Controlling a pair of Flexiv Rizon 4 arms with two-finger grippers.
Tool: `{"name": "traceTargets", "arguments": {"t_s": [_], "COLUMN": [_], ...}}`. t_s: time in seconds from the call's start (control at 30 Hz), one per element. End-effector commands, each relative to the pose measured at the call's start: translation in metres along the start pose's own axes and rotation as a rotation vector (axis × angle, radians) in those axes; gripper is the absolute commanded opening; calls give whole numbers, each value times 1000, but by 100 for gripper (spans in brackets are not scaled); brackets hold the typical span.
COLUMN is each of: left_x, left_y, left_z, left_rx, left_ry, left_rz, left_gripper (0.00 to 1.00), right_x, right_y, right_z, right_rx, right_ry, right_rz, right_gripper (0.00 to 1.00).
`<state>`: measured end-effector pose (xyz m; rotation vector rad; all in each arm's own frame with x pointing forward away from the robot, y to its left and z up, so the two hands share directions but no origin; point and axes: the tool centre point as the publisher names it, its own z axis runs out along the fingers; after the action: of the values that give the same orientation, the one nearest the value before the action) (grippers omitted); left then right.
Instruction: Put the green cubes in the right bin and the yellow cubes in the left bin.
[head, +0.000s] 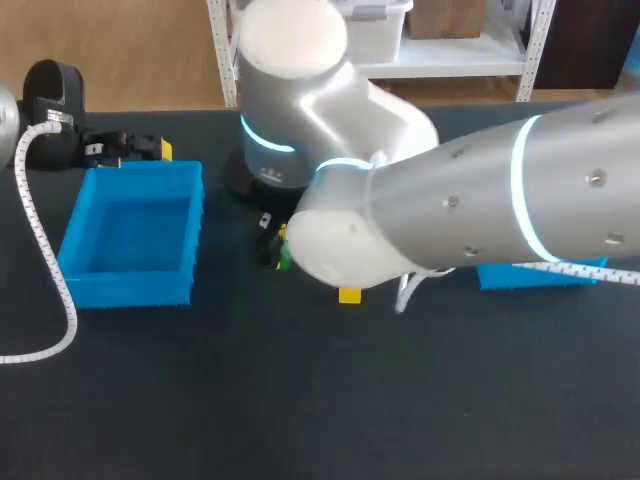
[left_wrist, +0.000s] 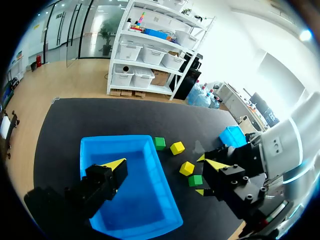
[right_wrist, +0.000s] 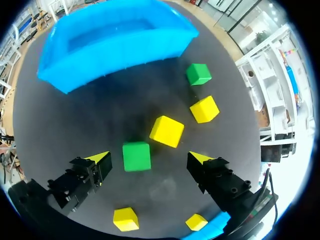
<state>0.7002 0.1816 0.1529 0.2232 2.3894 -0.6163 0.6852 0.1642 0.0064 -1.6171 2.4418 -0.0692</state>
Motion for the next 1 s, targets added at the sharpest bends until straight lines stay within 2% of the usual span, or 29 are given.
{"name": "traceTargets", "arguments": {"t_s": [0.03, 0.4, 0.43, 0.5, 0.57, 0.8, 1.0], "left_x": [2, 2, 2, 2, 2, 2, 2], "left_y": [2, 2, 2, 2, 2, 2, 2], "left_z": [0, 0, 0, 0, 0, 0, 0], "left_rx": [12, 12, 12, 12, 12, 12, 12], "left_ry": [-7, -7, -7, -7, -7, -7, -7], "left_rz": [2, 2, 2, 2, 2, 2, 2], "left_gripper": [100, 100, 100, 100, 100, 100, 100], "right_x": [-4, 0, 1, 2, 2, 4, 9], "right_y": [-1, 3, 2, 2, 1, -1, -19], "right_z": [11, 23, 24, 25, 26, 25, 10], "right_rx": [0, -16, -17, -19, -19, -17, 14], "right_ry": [14, 31, 33, 36, 38, 38, 19], "right_rz": [13, 16, 16, 19, 20, 27, 53], "right_gripper": [100, 100, 96, 40, 0, 0, 0]}}
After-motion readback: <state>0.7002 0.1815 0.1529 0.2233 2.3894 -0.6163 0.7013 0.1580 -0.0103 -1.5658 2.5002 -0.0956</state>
